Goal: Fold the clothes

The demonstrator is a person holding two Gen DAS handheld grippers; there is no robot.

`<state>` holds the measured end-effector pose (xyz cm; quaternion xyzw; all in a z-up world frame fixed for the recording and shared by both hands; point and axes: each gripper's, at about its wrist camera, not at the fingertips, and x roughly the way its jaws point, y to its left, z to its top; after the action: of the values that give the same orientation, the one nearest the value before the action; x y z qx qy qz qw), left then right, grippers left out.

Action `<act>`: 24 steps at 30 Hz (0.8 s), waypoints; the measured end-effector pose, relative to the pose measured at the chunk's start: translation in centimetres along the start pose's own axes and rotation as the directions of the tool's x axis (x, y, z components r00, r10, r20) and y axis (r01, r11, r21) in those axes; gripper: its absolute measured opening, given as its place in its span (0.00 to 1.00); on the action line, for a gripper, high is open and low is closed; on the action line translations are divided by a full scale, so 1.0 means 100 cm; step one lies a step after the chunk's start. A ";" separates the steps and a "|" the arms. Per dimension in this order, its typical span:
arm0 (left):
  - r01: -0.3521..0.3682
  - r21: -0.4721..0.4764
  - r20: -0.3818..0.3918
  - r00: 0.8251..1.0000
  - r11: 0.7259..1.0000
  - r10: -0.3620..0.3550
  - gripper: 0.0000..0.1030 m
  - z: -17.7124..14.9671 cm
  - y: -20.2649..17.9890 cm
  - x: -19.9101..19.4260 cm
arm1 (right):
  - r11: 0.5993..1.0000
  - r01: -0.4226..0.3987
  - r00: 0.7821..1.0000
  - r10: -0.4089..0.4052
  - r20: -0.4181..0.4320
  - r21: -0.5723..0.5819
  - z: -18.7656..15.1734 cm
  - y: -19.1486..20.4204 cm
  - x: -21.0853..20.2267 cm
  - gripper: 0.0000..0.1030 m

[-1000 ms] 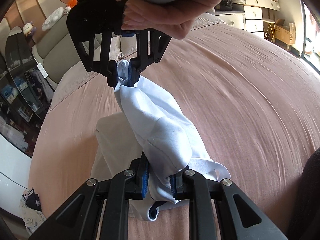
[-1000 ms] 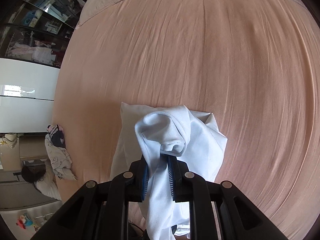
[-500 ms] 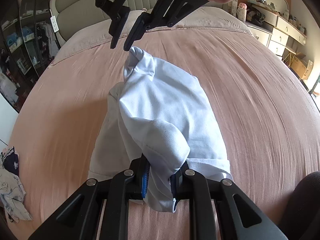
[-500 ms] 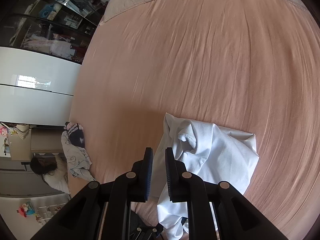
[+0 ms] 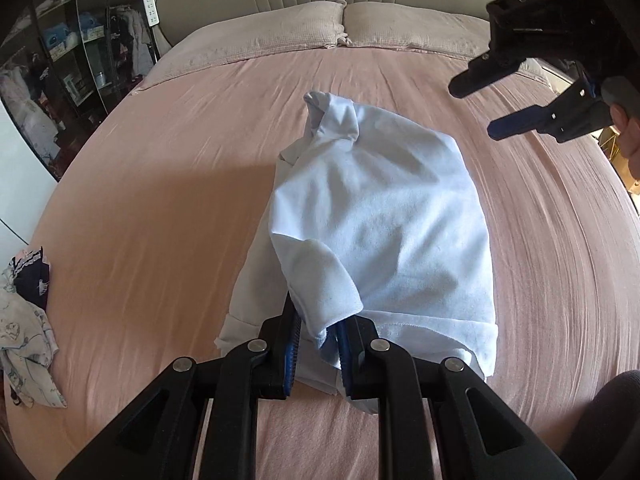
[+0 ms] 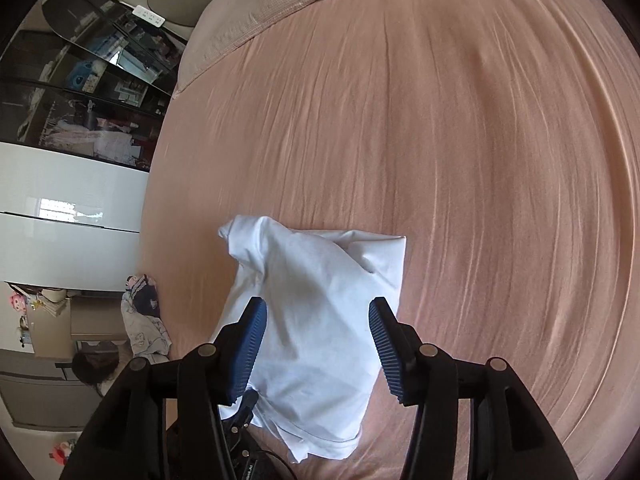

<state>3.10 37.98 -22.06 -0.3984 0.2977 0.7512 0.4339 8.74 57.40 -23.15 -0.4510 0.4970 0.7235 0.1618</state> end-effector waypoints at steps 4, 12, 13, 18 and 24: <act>-0.051 0.029 -0.016 0.999 0.998 0.052 0.15 -0.005 -0.002 0.000 | 0.999 -0.028 0.999 0.027 0.036 0.037 -0.024 -0.026 0.011 0.51; -0.119 0.055 -0.043 0.992 0.991 0.122 0.15 -0.012 0.002 0.002 | 0.996 -0.089 0.961 0.086 0.264 0.000 -0.085 -0.035 0.007 0.54; -0.131 0.060 -0.051 0.990 0.990 0.134 0.15 -0.014 0.002 0.003 | 0.997 -0.083 0.956 0.077 0.284 0.008 -0.092 -0.038 0.008 0.55; -0.171 0.070 -0.085 0.981 0.983 0.176 0.17 -0.021 0.006 0.007 | 0.990 -0.128 0.954 0.106 0.282 0.061 -0.119 -0.051 0.033 0.55; -0.108 0.046 -0.029 0.994 0.993 0.110 0.17 -0.016 0.007 -0.006 | 0.983 -0.183 0.937 0.168 0.307 0.021 -0.121 -0.043 0.037 0.55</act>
<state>3.23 36.15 -22.32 -0.3837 0.3422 0.7608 0.3961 15.58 48.09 -29.81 -0.2841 0.5221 0.7832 0.1823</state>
